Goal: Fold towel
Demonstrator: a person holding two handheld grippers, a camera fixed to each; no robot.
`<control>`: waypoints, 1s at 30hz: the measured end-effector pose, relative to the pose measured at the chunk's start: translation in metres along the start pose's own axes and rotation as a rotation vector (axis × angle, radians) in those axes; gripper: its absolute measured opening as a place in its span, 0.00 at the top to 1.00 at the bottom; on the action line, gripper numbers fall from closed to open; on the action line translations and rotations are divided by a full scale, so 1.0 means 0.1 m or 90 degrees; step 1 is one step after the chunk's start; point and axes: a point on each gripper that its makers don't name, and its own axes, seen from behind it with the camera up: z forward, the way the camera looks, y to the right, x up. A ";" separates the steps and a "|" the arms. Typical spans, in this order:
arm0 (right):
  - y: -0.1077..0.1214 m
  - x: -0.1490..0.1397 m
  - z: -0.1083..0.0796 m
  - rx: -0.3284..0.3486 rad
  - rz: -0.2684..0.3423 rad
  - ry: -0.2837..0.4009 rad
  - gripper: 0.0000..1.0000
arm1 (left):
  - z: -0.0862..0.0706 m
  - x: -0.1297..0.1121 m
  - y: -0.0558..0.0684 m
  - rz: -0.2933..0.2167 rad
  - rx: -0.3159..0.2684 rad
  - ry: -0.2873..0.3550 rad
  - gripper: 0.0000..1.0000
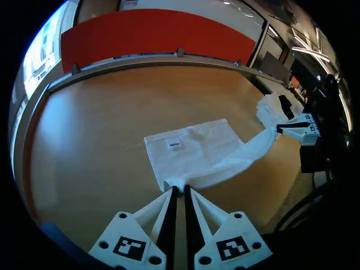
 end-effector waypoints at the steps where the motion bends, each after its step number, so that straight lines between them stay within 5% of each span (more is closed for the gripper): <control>1: 0.03 0.01 0.03 -0.002 0.000 0.000 0.98 | 0.03 0.02 -0.01 0.000 0.001 0.001 0.88; 11: 0.22 0.05 0.32 -0.011 0.008 -0.012 0.98 | 0.34 0.17 -0.15 -0.013 0.004 -0.003 0.88; 30: 0.42 -0.21 0.86 -0.006 0.057 -0.058 0.98 | 0.90 0.07 -0.35 -0.029 0.007 -0.045 0.88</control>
